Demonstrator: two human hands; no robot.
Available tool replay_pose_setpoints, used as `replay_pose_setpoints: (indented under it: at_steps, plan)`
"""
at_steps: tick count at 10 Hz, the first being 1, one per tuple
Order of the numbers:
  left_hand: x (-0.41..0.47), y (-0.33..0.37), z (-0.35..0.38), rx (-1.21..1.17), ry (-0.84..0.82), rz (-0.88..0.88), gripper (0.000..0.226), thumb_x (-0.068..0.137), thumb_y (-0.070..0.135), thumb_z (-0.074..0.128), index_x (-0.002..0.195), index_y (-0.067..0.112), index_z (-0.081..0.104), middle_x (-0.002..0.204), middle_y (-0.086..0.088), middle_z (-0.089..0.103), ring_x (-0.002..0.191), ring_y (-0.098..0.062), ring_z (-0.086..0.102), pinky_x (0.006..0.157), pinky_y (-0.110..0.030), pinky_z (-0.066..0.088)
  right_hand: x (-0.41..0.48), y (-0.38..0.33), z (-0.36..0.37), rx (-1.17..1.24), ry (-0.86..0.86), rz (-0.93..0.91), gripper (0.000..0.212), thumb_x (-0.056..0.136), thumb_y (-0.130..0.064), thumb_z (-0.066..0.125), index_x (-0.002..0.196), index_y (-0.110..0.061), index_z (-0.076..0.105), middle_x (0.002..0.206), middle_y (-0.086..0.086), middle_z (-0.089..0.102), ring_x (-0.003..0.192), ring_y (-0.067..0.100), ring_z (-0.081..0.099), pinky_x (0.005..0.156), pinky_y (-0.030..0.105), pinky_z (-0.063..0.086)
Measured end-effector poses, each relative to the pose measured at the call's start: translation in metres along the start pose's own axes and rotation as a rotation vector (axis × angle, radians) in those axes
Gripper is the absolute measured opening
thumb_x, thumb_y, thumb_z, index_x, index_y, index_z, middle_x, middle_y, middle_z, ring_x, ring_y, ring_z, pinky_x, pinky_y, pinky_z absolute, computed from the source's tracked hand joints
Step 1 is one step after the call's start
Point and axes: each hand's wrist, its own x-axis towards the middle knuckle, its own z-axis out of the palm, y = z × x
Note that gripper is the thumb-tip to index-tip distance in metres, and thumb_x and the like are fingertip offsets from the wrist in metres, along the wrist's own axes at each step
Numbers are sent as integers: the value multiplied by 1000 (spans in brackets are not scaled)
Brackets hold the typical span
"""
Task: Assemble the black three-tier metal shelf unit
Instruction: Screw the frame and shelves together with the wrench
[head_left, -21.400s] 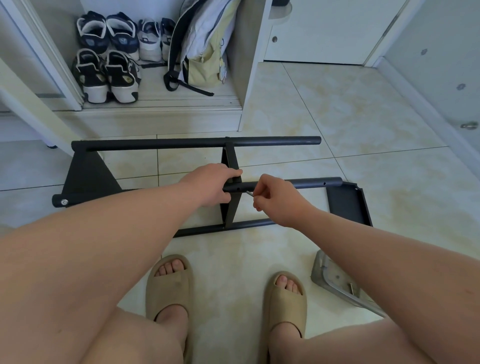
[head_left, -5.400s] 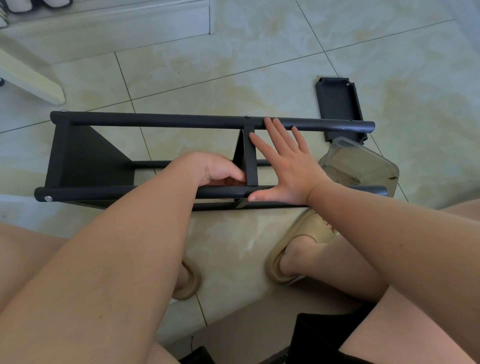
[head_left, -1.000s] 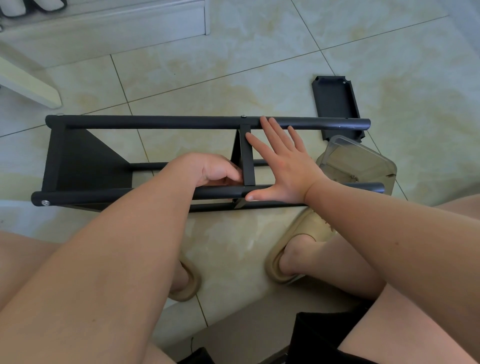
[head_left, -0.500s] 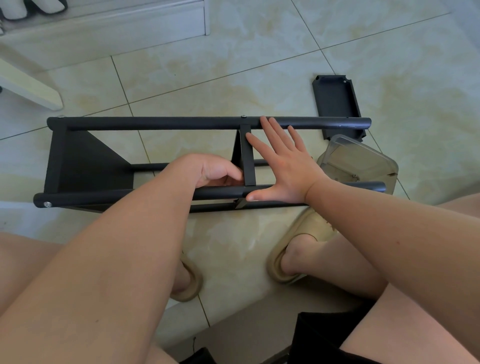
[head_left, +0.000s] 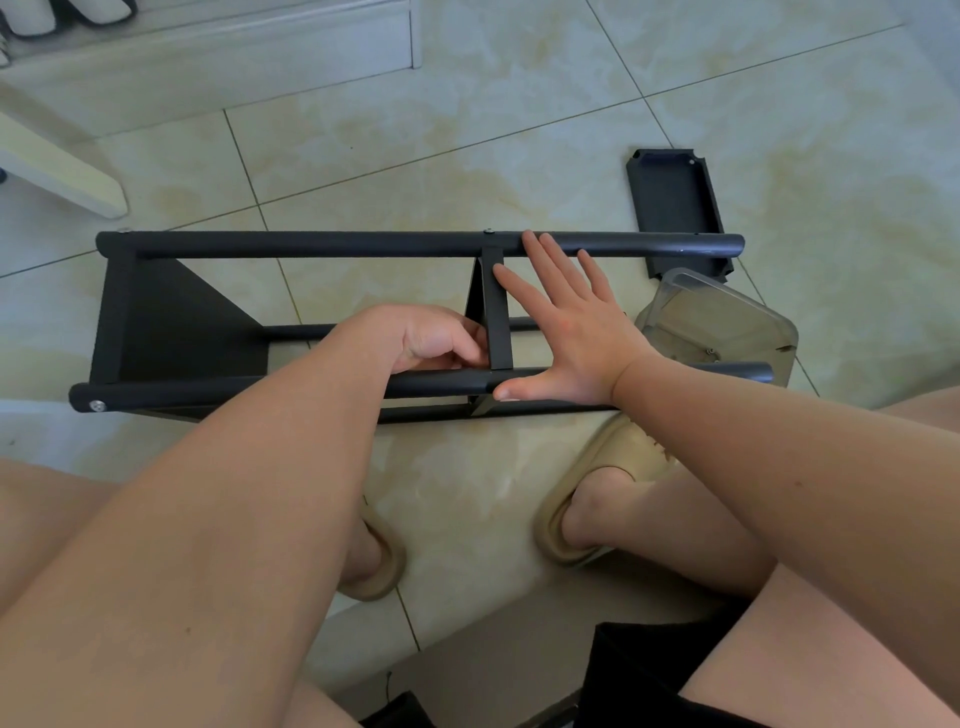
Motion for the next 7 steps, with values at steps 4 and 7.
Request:
replay_pose_setpoints:
  at_steps: [4, 7]
  plan:
    - [-3, 6, 4, 105, 108, -39, 17, 90, 0, 57, 84, 9, 69, 78, -5, 71, 82, -23, 65, 88, -34, 50, -1, 0, 0, -9, 4, -6, 122, 68, -96, 37, 163, -23, 13, 169, 16, -5, 156, 30, -7, 125, 55, -2]
    - [0, 3, 2, 49, 77, -19, 19, 91, -6, 54, 102, 3, 66, 105, -18, 68, 98, -28, 64, 104, -41, 47, -1, 0, 0, -12, -2, -6, 122, 68, -96, 36, 163, -24, 11, 169, 15, -5, 156, 30, -8, 125, 55, -2]
